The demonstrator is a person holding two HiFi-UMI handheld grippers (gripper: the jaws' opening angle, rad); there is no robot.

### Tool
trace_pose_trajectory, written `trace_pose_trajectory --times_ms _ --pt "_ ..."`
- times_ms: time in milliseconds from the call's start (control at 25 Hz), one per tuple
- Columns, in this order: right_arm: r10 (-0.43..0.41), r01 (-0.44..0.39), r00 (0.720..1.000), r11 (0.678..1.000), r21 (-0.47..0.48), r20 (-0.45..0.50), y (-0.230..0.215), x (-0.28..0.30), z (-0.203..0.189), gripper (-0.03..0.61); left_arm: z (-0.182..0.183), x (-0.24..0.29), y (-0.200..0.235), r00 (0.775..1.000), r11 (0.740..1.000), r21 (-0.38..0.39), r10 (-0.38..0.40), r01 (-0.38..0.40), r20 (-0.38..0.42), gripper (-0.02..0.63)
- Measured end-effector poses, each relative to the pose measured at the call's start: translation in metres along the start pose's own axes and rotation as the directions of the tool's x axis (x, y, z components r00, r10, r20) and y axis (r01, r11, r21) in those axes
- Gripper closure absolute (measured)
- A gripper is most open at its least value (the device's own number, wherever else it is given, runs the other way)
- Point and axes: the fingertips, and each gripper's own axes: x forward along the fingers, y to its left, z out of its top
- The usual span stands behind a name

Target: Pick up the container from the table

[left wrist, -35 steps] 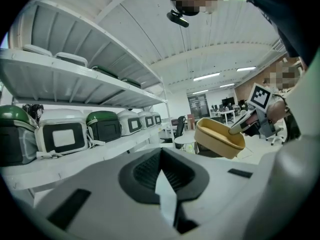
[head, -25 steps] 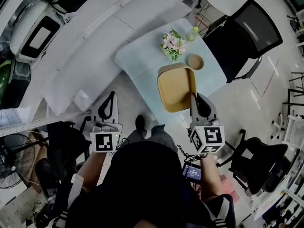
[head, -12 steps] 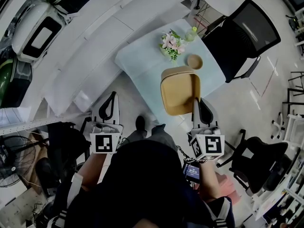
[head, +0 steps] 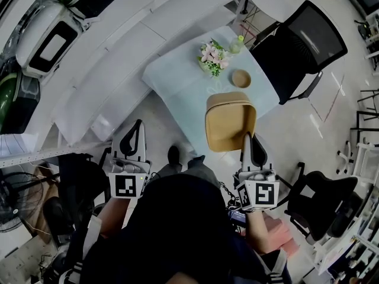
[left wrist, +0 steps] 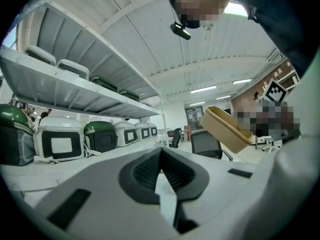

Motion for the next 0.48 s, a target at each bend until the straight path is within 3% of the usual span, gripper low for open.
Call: trace_pose_trajectory --times_ms 480 --pt "-0.05 0.051 0.996 0.999 -0.013 0.08 0.0 -0.025 0.008 0.561 0.005 -0.016 -0.005 1.0 1.0 0.007 -0.019 0.018 0.014 0.611"
